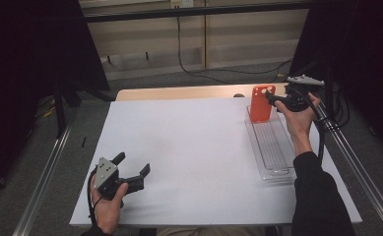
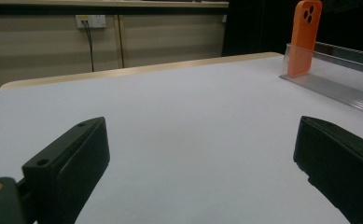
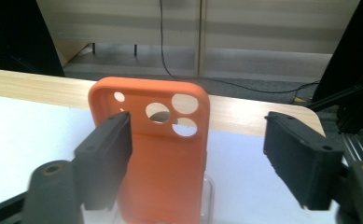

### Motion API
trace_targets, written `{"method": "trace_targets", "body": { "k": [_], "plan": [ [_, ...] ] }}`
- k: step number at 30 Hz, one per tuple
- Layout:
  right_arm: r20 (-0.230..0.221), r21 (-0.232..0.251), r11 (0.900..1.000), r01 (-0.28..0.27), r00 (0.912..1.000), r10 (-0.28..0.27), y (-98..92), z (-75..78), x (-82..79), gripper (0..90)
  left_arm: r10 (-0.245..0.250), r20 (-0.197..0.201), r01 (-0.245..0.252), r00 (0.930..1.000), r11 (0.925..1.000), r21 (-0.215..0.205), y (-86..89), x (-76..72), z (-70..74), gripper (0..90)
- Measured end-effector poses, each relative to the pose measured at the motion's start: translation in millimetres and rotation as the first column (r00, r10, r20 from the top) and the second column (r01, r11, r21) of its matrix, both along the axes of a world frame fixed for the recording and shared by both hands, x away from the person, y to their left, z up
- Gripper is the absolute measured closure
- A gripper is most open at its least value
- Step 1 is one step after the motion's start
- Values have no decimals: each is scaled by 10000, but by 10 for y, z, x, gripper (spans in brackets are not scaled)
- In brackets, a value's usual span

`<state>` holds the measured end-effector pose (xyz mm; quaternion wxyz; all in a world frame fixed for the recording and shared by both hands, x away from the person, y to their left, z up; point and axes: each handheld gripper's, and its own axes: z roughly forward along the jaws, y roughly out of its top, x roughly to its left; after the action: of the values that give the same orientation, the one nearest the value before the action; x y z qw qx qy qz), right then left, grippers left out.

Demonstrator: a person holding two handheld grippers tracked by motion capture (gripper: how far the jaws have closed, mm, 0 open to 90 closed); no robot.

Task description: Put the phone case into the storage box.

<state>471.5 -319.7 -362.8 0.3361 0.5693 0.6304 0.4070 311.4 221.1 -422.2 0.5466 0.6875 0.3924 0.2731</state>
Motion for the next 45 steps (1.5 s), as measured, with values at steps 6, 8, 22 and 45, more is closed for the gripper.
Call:
{"method": "trace_targets", "body": {
  "k": [6,8,22,45],
  "plan": [
    [256,29,9999,-168,9995,167,72,-2,-32,116,78,-1,-78,10000,9999,-79,-8,13,4,34],
    [306,54,9997,-247,9992,245,89,-5,-49,114,103,11,-103,9999,9999,-74,-8,13,4,34],
    [967,101,9999,101,9952,-111,80,-37,-178,88,76,55,-75,10000,9999,-85,-10,13,4,36],
    [1446,122,9999,-63,9895,45,193,-162,-478,81,-44,269,47,9996,9999,-108,-1,-18,30,35]
  ]
}}
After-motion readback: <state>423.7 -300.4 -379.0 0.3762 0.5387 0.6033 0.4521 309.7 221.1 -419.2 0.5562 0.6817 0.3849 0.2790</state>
